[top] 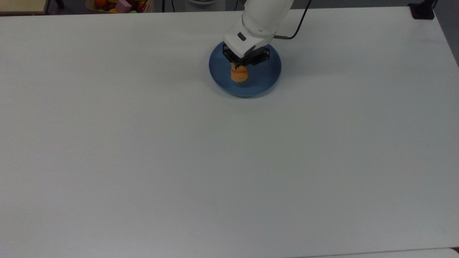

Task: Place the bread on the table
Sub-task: 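Lift the bread roll off the plate and carry it away from the plate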

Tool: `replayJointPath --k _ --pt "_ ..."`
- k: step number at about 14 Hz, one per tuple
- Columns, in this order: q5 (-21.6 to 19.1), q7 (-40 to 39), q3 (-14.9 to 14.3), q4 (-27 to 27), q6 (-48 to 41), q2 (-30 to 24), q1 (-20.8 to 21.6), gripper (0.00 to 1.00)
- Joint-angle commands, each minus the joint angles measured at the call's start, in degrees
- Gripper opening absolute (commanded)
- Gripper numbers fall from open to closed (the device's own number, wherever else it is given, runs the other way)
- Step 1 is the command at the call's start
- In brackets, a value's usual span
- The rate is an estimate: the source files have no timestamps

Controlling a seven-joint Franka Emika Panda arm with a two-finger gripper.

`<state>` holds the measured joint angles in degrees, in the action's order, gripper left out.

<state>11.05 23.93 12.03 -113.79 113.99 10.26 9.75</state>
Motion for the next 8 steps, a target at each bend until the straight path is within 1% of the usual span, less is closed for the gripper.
replayJointPath --k 1,2,4,5,6,8 --pt "-2.0 0.1 0.8 2.9 -5.6 -3.1 -1.6 0.0" --pt "-2.3 -1.1 0.6 4.0 -7.4 -3.5 -1.9 0.0" --pt "-3.4 -6.0 -0.5 9.0 -14.6 -4.2 -2.7 0.0" --pt "-6.6 -9.7 -2.7 12.6 -19.0 -4.7 -2.9 0.0" --pt "-8.4 -12.3 -4.4 15.1 -22.0 -4.7 -2.8 0.0" --pt "-9.5 -15.8 -7.0 19.6 -27.3 -4.7 -2.8 0.0"
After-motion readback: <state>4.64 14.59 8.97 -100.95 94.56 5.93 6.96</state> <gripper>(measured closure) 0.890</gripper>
